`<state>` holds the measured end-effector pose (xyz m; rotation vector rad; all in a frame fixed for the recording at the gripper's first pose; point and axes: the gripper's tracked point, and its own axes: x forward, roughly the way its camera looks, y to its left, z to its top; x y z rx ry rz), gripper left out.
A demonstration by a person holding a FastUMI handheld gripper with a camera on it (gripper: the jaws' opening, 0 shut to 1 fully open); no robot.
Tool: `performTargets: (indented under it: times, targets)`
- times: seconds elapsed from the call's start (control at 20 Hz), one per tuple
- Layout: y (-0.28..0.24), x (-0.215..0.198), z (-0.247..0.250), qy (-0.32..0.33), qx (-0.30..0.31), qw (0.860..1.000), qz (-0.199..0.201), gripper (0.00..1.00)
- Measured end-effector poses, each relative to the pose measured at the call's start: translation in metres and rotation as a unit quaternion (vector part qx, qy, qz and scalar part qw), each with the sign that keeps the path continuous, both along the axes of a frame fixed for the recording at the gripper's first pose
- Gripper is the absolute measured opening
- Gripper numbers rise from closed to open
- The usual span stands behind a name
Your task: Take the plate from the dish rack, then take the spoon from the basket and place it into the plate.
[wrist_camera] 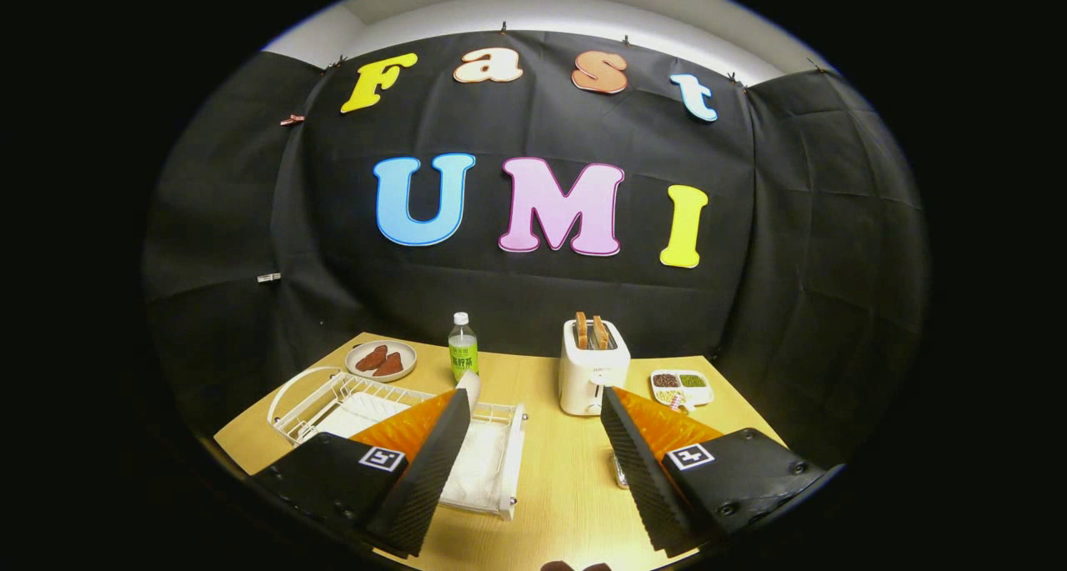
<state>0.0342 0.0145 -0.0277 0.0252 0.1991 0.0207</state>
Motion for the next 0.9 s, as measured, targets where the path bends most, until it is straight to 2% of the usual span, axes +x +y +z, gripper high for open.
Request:
performTargets:
  times: [0.25,0.6,0.9]
  targets:
    - [0.034,0.041,-0.015,0.058,0.031,0.997,0.036,0.98]
    - [0.07,0.086,-0.067,0.179,0.045,0.982,0.047,0.98]
    - [0.08,0.106,-0.119,0.275,0.087,0.957,0.017,0.97]
